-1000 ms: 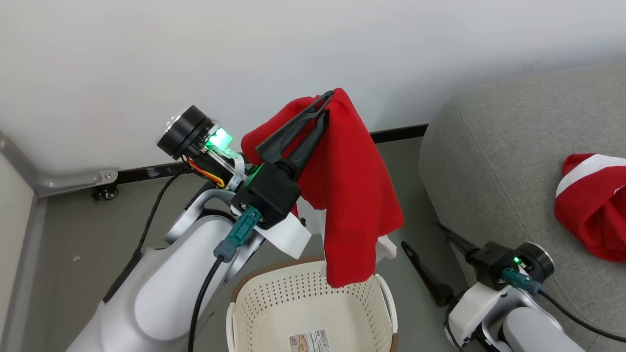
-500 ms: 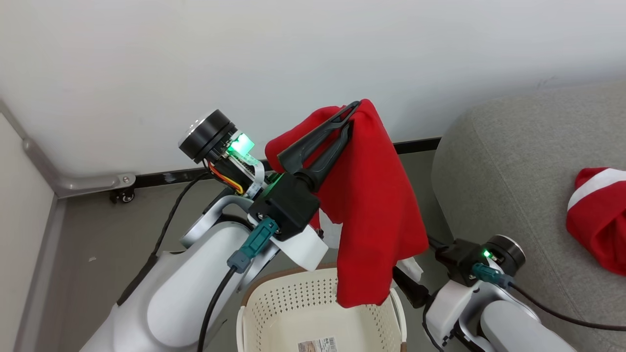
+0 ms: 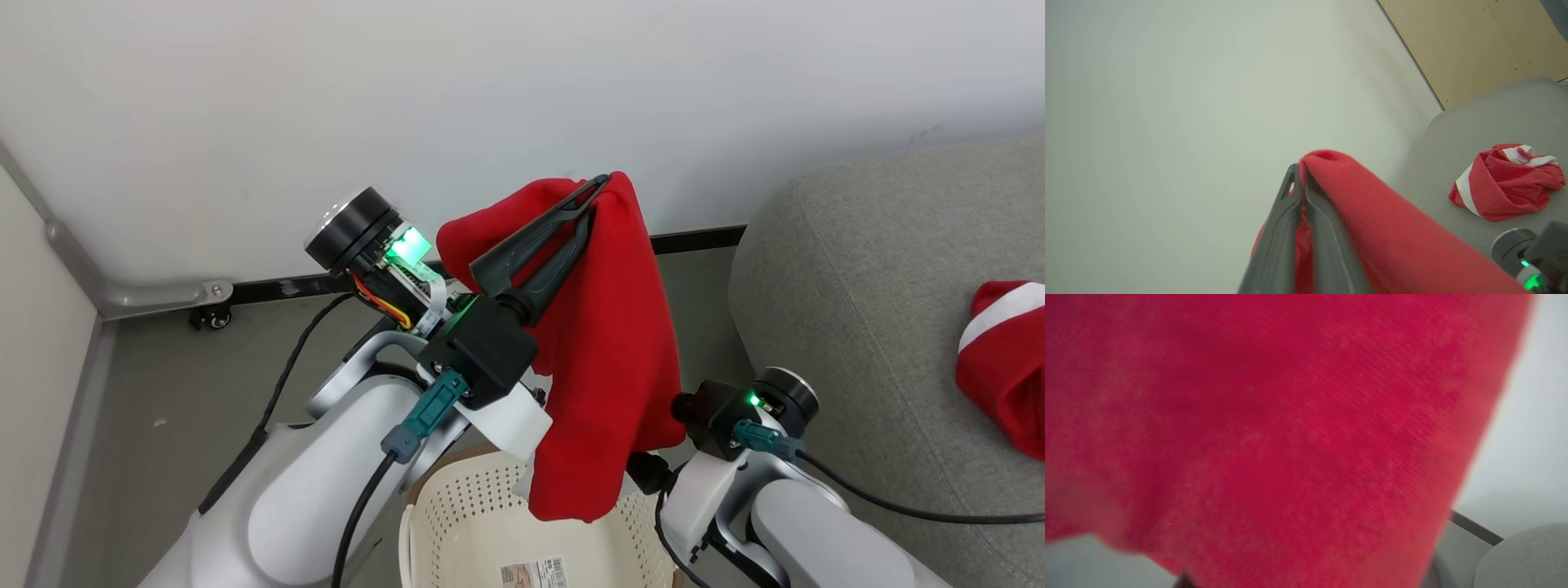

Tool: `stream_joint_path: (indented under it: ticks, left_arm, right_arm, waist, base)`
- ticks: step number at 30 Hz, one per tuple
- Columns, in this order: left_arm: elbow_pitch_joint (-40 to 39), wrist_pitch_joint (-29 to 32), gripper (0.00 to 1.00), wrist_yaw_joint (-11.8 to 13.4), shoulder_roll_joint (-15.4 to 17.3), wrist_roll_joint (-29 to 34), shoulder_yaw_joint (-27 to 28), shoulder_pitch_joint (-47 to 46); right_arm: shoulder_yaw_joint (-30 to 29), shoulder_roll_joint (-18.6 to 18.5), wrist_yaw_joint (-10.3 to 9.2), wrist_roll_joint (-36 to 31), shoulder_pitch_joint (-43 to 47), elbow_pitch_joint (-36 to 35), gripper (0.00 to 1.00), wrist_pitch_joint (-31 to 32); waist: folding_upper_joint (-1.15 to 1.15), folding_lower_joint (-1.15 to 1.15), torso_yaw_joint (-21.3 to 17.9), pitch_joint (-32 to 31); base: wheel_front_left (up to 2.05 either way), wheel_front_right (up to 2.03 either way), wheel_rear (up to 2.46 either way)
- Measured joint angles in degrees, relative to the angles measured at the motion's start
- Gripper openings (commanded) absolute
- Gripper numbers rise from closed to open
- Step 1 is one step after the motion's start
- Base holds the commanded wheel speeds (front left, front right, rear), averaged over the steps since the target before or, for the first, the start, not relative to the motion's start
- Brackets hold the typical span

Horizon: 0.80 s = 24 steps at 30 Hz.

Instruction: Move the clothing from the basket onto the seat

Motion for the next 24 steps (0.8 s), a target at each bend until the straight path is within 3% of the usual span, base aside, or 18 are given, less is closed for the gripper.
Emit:
stream_joint_path:
  ticks: [2,3,4,14,24]
  left_arm:
    - [0.0,0.0,0.00,0.0,0.0,-0.1,0.0,0.0]
    - [0.0,0.0,0.00,0.0,0.0,-0.4,0.0,0.1]
    - [0.1,0.0,0.00,0.0,0.0,-0.5,0.1,0.3]
    - [3.8,0.1,0.00,0.7,1.6,-3.7,2.8,4.8]
    - [6.8,0.1,0.00,1.6,2.1,-6.3,4.2,9.7]
  right_arm:
    - [0.8,0.0,0.00,0.1,-0.3,0.2,0.27,-0.5]
    - [1.0,0.0,0.00,0.2,-0.5,0.4,0.10,-0.8]
    - [1.1,0.0,0.00,0.6,-0.6,0.5,0.00,-1.2]
    - [-1.3,-1.8,0.00,4.2,-0.7,1.5,0.00,-3.4]
    - [-9.0,-5.1,0.00,8.8,2.4,0.3,0.00,-4.8]
  waist:
    - [0.00,0.00,0.0,0.1]
    - [0.00,0.00,0.0,0.2]
    - [0.00,0.00,0.0,0.2]
    - [0.00,0.00,-1.2,0.8]
    - [0.00,0.00,-3.3,1.0]
  base:
    - [0.00,0.00,0.00]
    - [0.00,0.00,0.00]
    - [0.00,0.00,0.00]
    - [0.00,0.00,0.00]
    - [0.00,0.00,0.00]
